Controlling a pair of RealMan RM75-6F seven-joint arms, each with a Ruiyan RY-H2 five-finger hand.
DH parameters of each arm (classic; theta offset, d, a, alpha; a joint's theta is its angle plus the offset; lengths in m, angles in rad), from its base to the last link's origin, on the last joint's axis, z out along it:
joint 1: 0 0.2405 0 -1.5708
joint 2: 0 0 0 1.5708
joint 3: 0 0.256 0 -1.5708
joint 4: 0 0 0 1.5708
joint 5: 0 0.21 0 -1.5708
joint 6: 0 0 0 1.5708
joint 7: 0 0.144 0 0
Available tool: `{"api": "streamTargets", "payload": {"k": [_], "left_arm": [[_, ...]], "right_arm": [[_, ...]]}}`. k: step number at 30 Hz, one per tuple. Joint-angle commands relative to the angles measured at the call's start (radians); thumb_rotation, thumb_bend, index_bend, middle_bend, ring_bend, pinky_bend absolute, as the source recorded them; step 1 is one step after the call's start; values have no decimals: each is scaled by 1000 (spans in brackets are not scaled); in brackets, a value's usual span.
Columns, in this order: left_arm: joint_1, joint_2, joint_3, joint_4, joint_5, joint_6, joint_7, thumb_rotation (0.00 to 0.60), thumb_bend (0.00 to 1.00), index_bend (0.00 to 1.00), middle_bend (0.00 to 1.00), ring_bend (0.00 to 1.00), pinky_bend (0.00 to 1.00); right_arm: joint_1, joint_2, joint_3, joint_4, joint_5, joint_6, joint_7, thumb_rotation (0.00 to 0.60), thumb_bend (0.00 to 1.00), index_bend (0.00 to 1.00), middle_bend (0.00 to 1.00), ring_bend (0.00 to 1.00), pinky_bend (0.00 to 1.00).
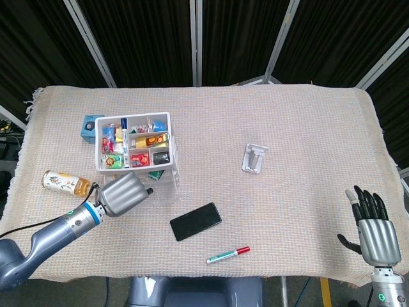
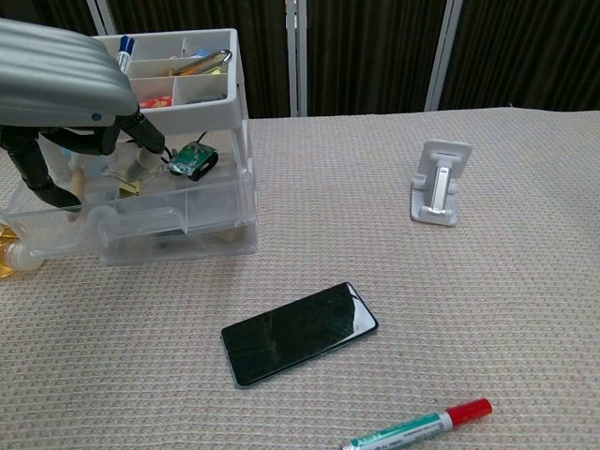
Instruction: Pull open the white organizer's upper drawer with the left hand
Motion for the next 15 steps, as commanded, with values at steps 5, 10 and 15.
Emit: {"api": "streamTargets", "payload": {"k": [5, 10, 15], "left_arm": [[7, 40, 11, -17, -3, -6, 13, 600, 0, 465, 971, 918, 773], [11, 39, 24, -10, -19, -22, 34, 600, 0, 449, 971, 918, 774], [8, 25, 28, 1, -44, -35, 59, 600, 0, 441, 971, 918, 773]], "right_arm": [[2, -6, 2, 5, -4, 4, -2, 600, 0, 0, 0, 0, 0], [2, -20, 8, 16, -9, 20, -12, 600, 0, 0, 0, 0, 0], [2, -23, 6, 17, -16, 25, -12, 600, 0, 0, 0, 0, 0]]}}
